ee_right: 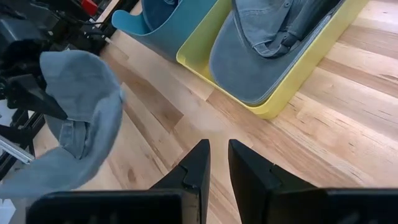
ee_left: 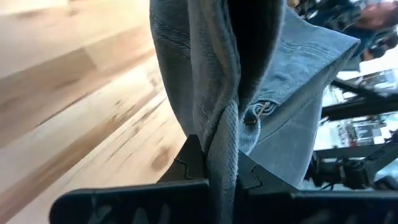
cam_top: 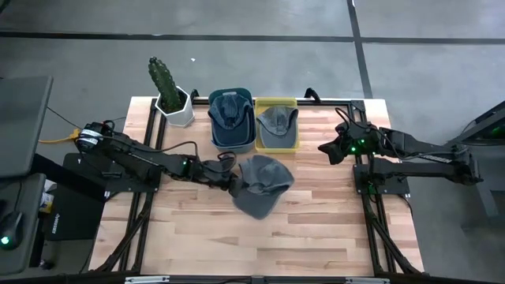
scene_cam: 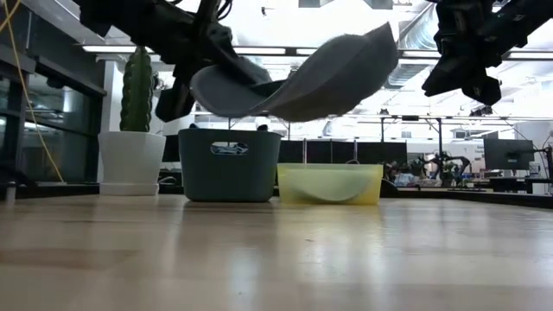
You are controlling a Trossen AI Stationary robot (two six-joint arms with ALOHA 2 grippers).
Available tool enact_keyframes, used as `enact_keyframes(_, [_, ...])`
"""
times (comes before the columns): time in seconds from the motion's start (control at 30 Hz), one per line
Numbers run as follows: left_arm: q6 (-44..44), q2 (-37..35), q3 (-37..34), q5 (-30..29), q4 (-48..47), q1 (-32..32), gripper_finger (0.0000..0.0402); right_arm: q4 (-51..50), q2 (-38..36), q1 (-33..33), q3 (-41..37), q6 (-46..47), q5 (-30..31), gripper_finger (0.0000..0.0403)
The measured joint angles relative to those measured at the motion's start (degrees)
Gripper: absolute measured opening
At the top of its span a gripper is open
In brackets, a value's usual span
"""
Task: Pick & Place hat
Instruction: Put the gray cap into the yellow bin
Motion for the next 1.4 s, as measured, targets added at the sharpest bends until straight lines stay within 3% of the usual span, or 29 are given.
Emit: enact_keyframes(1.4, [10.9,0.0,0.4,-7.8,12.6,0.0,0.0,0.0,0.0,0.0,0.0,-0.9,-0.2,0.0053])
